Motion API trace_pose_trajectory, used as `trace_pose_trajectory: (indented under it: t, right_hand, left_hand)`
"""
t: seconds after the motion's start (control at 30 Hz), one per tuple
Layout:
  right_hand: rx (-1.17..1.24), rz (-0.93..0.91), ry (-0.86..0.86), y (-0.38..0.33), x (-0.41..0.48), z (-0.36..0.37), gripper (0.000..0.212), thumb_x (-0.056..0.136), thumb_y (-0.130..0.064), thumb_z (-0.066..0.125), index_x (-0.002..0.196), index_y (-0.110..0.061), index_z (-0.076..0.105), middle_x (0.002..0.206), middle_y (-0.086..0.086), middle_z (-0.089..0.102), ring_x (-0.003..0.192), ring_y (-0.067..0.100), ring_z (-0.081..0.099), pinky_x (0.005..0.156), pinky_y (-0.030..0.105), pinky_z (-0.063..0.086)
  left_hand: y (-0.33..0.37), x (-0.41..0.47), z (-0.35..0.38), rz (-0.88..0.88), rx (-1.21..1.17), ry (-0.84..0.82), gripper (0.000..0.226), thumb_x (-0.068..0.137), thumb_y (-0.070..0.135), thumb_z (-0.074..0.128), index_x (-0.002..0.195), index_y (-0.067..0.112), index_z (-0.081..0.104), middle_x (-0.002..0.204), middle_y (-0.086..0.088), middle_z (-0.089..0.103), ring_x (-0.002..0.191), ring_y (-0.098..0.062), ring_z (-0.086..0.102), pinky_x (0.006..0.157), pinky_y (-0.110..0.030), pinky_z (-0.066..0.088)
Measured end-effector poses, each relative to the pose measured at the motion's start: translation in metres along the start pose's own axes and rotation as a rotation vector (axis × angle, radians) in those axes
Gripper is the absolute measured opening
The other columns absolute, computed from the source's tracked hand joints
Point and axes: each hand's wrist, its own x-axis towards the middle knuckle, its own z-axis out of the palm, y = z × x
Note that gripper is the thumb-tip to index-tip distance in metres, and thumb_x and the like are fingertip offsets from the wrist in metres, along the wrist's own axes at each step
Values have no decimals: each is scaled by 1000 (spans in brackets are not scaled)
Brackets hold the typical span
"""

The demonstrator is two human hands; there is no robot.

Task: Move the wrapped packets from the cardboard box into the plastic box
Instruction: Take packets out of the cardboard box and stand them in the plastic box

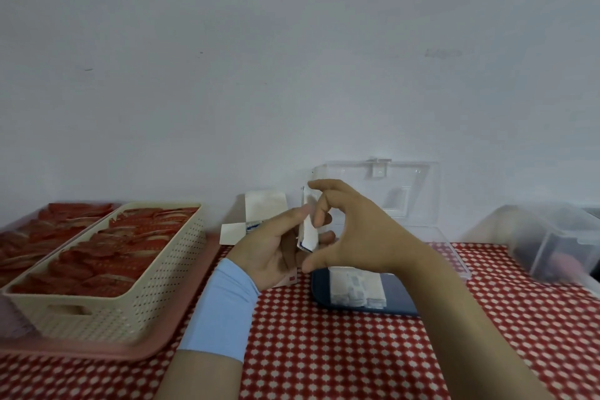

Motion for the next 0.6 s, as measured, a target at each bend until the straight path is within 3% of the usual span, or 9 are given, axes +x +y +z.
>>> trace_pose_trajectory:
  t: [0.13,0.33,0.47,0.6]
  right_hand:
    - [19,-34,32,2,3,7,45,56,-24,95,80,-23,57,128,-24,51,113,-3,56,83,26,59]
    - [-6,-92,32,3,0,3,41,59,-23,92,81,-24,57,117,-18,58,112,3,59,93,27,51]
    - [40,-52,-30,-1,-2,1,46,59,-22,94,85,-20,57,119,-12,60,104,11,62,89,23,53]
    - [280,-14,13,6,2,0,32,83,-25,78,110,-27,62,121,-10,64,110,8,62,97,29,51]
  left_hand:
    - [-2,-1,1,2,30,-22,29,80,26,63,100,7,73,104,-14,74,92,-27,74,67,-36,62]
    - [-1,-2,-2,39,48,-44,32,83,24,61,106,3,69,97,-12,72,84,-24,74,61,-33,60]
    - [0,-2,-4,55,44,-72,33,85,22,61,110,2,66,94,-11,71,80,-22,71,62,-32,59]
    - [0,-5,-8,62,65,-96,28,83,19,62,104,5,72,99,-16,72,81,-25,72,70,-36,62]
